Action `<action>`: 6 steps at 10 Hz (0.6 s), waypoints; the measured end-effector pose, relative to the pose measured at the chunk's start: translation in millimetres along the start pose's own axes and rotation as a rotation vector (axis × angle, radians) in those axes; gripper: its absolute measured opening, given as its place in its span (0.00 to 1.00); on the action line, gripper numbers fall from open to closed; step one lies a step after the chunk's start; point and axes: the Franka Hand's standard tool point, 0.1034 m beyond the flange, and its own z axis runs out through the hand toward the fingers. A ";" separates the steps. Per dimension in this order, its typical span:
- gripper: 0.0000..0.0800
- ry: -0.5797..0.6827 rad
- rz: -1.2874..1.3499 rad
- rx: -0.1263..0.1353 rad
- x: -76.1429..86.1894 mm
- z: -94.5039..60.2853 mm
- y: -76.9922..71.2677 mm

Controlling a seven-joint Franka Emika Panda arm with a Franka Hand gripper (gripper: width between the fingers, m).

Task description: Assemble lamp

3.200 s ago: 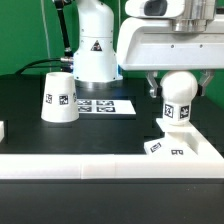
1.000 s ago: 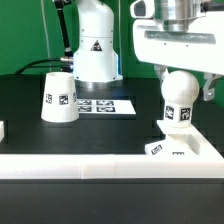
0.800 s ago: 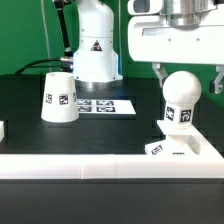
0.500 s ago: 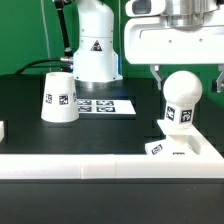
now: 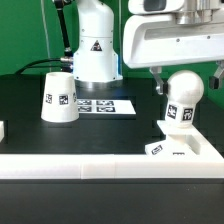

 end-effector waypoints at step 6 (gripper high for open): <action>0.87 0.003 -0.404 -0.004 0.8 -0.2 3.0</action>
Offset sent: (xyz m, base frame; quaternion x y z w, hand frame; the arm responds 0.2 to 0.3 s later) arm 0.0000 0.0000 0.0000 0.0000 0.0000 -0.1938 0.9810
